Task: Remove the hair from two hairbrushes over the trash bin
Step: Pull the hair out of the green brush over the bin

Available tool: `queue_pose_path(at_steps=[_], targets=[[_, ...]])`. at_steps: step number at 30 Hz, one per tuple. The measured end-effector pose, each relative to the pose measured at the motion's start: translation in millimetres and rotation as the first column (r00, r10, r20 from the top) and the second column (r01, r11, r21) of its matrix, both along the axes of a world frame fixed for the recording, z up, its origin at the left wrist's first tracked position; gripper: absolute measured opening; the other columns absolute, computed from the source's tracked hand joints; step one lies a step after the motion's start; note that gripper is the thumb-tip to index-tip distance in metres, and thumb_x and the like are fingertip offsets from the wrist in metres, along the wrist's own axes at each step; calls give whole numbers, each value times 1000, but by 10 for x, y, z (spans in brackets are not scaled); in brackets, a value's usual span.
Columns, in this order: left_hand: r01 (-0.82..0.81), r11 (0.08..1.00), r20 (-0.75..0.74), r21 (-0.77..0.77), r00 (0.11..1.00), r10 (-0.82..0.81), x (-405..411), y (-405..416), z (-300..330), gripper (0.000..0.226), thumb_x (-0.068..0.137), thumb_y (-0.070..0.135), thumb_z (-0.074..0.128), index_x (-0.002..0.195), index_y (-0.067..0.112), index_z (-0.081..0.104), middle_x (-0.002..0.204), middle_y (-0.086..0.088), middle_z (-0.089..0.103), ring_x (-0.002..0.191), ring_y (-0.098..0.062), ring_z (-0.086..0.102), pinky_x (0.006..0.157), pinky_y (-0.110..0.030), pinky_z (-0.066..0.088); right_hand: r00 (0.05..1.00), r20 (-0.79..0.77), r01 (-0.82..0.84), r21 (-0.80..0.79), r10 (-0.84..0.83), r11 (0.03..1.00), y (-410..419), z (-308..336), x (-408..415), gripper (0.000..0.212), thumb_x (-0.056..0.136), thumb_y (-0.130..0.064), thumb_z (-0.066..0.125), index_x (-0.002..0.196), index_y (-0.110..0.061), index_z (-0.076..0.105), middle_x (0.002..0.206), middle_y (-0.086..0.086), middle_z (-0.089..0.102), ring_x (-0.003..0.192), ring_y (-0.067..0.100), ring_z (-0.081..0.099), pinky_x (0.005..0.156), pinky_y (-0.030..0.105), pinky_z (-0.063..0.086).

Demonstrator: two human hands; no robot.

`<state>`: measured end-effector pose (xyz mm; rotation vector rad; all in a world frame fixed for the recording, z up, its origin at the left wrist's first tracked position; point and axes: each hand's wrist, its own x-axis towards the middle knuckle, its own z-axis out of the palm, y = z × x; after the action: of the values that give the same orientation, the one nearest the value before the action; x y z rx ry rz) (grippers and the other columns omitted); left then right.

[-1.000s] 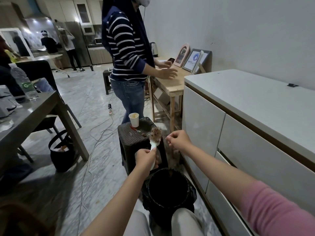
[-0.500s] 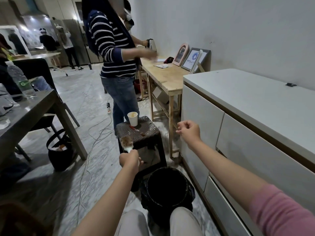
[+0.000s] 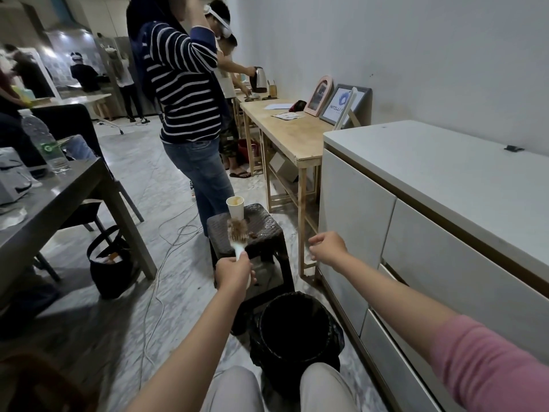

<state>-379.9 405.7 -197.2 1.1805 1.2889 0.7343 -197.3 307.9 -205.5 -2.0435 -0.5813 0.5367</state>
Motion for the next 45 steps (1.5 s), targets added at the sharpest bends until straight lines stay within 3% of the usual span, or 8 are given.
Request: queue_pose_path(at_steps=[5, 11, 19, 27, 33, 38, 41, 45], targets=[[198, 980, 13, 27, 980, -199, 27, -136, 113, 34, 95, 22, 58, 70, -1, 61, 60, -10, 58, 49, -18, 51, 47, -27, 46, 988, 31, -144, -160, 151, 976, -2, 151, -94, 62, 80, 2, 50, 140, -10, 40, 130, 12, 51, 84, 24, 59, 53, 25, 44], [331, 943, -32, 28, 943, -331, 99, -313, 187, 33, 95, 26, 57, 76, 0, 63, 59, -7, 58, 49, -15, 52, 42, -22, 44, 920, -306, -207, 156, 246, 966, 61, 234, -182, 65, 89, -6, 58, 146, -16, 28, 140, 12, 44, 81, 24, 72, 63, 32, 49], [287, 958, -20, 4, 958, -287, 105, -383, 169, 35, 95, 24, 58, 68, 1, 62, 61, -8, 59, 49, -16, 53, 44, -23, 47, 921, -281, -220, 198, 271, 955, 48, 298, -303, 17, 96, -11, 53, 87, 0, 63, 65, 7, 54, 54, 14, 54, 59, 26, 56], [105, 986, 84, -132, 992, -94, 15, -273, 144, 29, 97, 17, 54, 72, 1, 55, 65, -11, 53, 48, -18, 47, 50, -30, 44, 975, -170, -86, 300, 142, 950, 36, 195, -195, 25, 94, -4, 53, 71, -5, 65, 65, 8, 53, 52, 12, 49, 51, 16, 52], [-60, 982, 62, -179, 995, 72, -83, -129, 88, 28, 95, 18, 56, 102, -8, 59, 70, -11, 57, 51, -20, 53, 44, -28, 45, 981, -192, 83, 360, -13, 929, -46, 128, -27, 23, 93, -6, 56, 74, -5, 68, 67, 4, 59, 55, 12, 53, 61, 24, 53], [-47, 986, 29, -159, 998, 53, -100, -112, 57, 23, 95, 16, 57, 87, -5, 60, 67, -11, 56, 51, -20, 51, 44, -28, 46, 999, -21, -43, 152, 47, 987, -76, 54, 15, 18, 87, -2, 60, 94, -11, 73, 108, 8, 69, 94, 21, 67, 90, 33, 54], [-21, 988, 24, -154, 999, 25, -69, -135, 42, 28, 95, 16, 58, 71, 1, 57, 67, -11, 57, 53, -20, 52, 48, -29, 47, 932, 119, -310, -230, 343, 923, -62, 143, -19, 36, 88, -1, 50, 115, -15, 69, 132, 2, 57, 118, 19, 55, 88, 21, 43], [25, 990, 29, -139, 999, -22, -47, -175, 25, 31, 96, 17, 57, 69, 1, 56, 67, -10, 57, 54, -19, 51, 50, -29, 47, 838, 242, -346, -456, 488, 820, -4, 270, -16, 40, 86, 4, 47, 110, -17, 72, 129, 0, 61, 119, 19, 56, 86, 23, 47]])
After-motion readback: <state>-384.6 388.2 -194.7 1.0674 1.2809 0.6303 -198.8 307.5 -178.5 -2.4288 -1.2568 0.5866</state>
